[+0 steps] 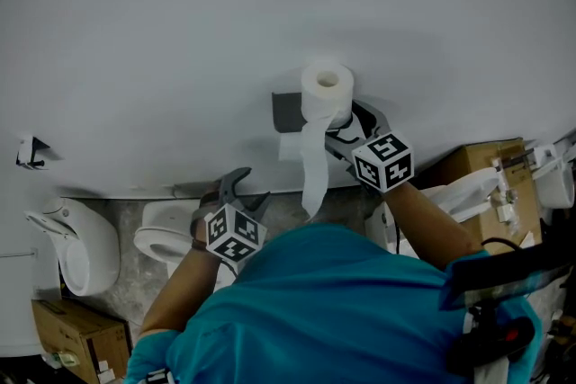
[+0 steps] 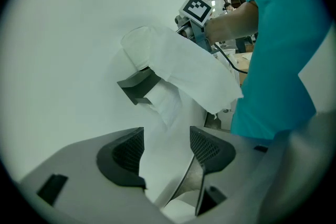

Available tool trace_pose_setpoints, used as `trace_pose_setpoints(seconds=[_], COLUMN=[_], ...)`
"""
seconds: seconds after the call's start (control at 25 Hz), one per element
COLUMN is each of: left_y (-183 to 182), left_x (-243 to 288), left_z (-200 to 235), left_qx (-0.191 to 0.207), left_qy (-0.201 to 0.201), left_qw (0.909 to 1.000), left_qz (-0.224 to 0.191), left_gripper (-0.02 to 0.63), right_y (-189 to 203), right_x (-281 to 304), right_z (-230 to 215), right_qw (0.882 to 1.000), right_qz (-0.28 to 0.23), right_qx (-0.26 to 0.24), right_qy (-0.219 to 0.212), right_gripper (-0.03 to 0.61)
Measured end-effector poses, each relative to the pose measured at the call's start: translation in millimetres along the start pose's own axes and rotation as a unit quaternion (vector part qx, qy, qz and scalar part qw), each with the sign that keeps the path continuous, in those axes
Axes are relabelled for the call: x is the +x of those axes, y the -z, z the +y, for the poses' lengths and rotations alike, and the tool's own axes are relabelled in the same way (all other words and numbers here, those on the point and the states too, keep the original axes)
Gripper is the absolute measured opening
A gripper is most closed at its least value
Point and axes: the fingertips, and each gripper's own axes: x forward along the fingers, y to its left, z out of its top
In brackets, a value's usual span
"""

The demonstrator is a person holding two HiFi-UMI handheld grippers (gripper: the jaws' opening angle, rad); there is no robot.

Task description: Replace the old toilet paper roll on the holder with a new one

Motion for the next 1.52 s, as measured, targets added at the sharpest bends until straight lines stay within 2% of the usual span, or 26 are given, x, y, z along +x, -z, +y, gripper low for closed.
trace_pose_setpoints(seconds=[0.28, 0.4, 0.52, 0.64, 0.76, 0.88, 0.96, 1.04, 1.12, 1.2, 1.32, 1.4, 1.52], left_y=[-1.5, -4.9, -14.7, -27.6, -41.0, -53.3, -58.2, -61.0, -62.1, -61.0, -56.9, -54.1, -53.1], left_x=[3.0, -0.3, -8.9, -23.6, -43.6, -63.2, -74.2, -81.7, -85.6, -86.7, -84.3, -82.1, -81.3], left_z=[5.3, 13.0, 31.5, 60.5, 92.7, 117.2, 125.6, 126.6, 122.7, 117.0, 109.3, 106.1, 104.2], left_qx=[-0.004, -0.027, -0.087, -0.161, -0.231, -0.294, -0.324, -0.339, -0.347, -0.36, -0.375, -0.377, -0.376], left_qy=[-0.001, -0.003, 0.0, -0.003, -0.002, 0.008, 0.015, 0.022, 0.024, 0.027, 0.038, 0.04, 0.037], left_qw=[1.0, 0.9994, 0.9932, 0.9756, 0.9488, 0.9118, 0.8871, 0.8712, 0.8639, 0.8555, 0.8404, 0.8392, 0.8451], left_qz=[-0.003, -0.023, -0.077, -0.149, -0.215, -0.287, -0.329, -0.355, -0.364, -0.372, -0.389, -0.39, -0.378], left_gripper=[0.259, 0.259, 0.259, 0.259, 0.259, 0.246, 0.178, 0.098, 0.042, 0.009, 0.008, 0.008, 0.008], right_y=[18.4, 19.4, 4.7, -17.9, -38.5, -47.2, -46.2, -41.0, -33.2, -25.0, -14.3, -9.5, -8.3], right_x=[-32.7, -53.7, -72.9, -88.5, -102.0, -111.4, -114.2, -115.6, -116.2, -116.3, -115.8, -115.1, -115.7], right_z=[-13.6, -29.6, -49.0, -57.0, -55.3, -47.2, -37.9, -32.4, -32.4, -33.6, -36.2, -37.2, -37.6], right_qw=[0.996, 0.998, 0.999, 0.998, 0.996, 0.994, 0.993, 0.993, 0.994, 0.993, 0.993, 0.992, 0.991], right_qz=[0.049, 0.031, -0.016, -0.058, -0.091, -0.108, -0.11, -0.11, -0.107, -0.104, -0.103, -0.104, -0.106], right_qx=[-0.073, -0.048, 0.0, 0.009, 0.013, 0.018, 0.013, 0.01, 0.02, 0.035, 0.055, 0.071, 0.079], right_qy=[0.014, 0.023, 0.031, 0.026, 0.007, -0.014, -0.029, -0.033, -0.03, -0.03, -0.029, -0.031, -0.031], right_gripper=[0.414, 0.414, 0.414, 0.411, 0.394, 0.29, 0.187, 0.095, 0.009, 0.002, 0.002, 0.002, 0.002])
